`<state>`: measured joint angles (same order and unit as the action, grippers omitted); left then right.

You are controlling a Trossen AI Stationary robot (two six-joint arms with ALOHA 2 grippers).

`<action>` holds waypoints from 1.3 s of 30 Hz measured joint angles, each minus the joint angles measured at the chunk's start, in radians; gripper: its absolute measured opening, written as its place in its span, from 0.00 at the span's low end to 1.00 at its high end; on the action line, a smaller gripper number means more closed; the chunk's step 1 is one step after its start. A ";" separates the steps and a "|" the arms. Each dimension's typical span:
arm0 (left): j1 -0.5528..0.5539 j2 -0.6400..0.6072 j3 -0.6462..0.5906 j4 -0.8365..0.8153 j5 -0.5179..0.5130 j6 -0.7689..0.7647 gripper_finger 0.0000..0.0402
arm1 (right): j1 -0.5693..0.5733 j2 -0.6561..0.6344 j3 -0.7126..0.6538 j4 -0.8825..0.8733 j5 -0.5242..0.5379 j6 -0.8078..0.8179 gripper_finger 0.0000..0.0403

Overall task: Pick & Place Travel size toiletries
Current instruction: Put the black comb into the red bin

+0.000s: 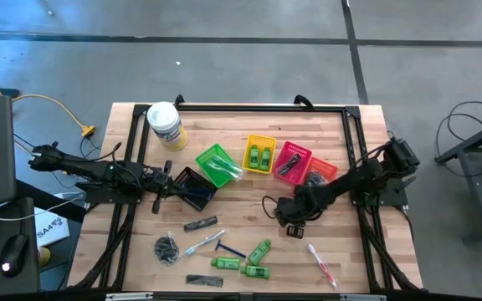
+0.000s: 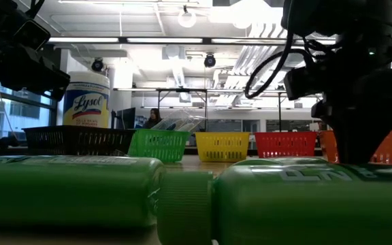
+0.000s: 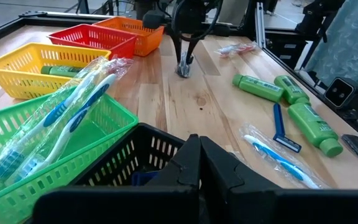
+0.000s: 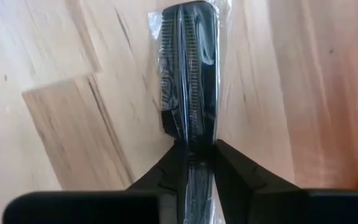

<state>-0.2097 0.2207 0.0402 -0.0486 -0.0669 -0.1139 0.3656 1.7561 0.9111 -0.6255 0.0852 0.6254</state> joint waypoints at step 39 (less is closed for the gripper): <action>0.000 0.000 0.000 0.000 0.000 0.000 0.00 | 0.101 -0.740 -0.274 0.414 0.404 -0.320 0.02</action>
<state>-0.2100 0.2205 0.0402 -0.0486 -0.0669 -0.1134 0.4666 1.0162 0.6369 -0.2120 0.4888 0.3052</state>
